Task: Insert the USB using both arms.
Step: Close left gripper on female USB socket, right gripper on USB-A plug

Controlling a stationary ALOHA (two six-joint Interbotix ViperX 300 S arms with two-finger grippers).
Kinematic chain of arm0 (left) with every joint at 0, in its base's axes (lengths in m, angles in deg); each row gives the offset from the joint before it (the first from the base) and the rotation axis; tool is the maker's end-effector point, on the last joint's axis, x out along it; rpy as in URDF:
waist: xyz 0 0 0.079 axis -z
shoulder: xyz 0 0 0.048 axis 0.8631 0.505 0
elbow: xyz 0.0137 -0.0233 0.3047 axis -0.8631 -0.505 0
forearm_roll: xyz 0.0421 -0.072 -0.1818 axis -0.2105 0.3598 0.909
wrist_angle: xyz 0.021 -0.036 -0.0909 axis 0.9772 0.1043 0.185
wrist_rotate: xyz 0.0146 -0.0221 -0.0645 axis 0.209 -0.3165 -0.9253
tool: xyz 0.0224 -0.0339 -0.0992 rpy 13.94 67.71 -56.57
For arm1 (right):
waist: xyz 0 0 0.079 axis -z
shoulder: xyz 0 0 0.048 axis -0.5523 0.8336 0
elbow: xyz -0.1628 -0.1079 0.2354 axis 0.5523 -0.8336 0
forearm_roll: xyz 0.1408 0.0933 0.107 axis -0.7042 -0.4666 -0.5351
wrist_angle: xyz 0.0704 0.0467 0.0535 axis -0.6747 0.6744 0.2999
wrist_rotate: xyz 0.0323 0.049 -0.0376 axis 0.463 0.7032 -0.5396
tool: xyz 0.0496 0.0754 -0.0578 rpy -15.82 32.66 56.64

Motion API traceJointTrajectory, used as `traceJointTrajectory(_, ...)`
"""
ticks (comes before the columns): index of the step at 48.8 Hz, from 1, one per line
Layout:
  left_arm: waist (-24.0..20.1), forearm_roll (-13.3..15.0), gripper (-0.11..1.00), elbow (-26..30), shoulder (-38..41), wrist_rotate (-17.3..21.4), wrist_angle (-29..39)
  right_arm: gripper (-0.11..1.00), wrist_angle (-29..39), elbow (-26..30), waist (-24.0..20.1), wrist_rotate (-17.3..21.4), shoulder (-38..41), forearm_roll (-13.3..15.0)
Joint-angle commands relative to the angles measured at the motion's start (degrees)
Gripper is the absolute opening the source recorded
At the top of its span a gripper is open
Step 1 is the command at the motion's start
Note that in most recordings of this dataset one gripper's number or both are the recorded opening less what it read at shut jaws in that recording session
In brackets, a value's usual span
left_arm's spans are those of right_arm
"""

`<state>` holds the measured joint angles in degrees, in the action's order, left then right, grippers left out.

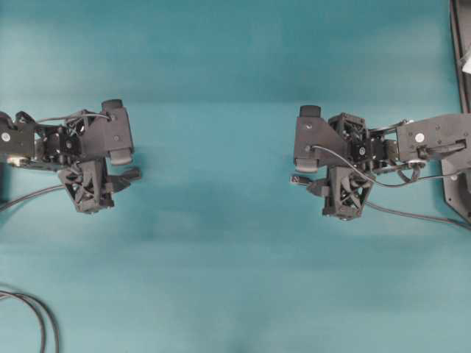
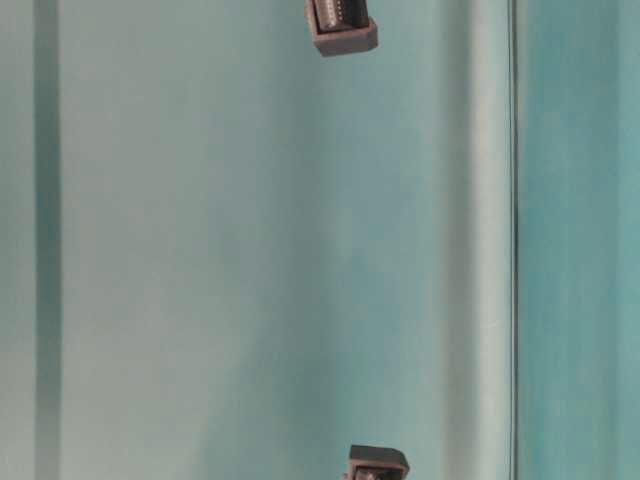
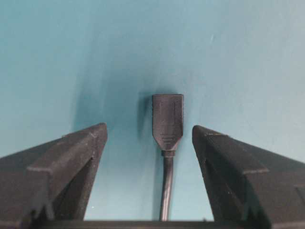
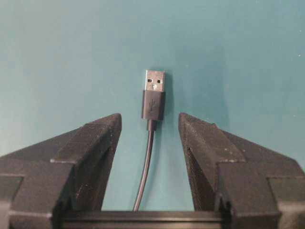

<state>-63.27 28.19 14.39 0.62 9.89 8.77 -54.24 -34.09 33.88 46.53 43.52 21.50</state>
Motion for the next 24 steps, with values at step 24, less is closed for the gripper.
traceJointTrajectory(24, 2.0, 0.0, 0.84, 1.8, 3.6, -3.7, -1.4, 0.53, -0.2, 1.1, 0.9, -0.1, -0.4, 0.0)
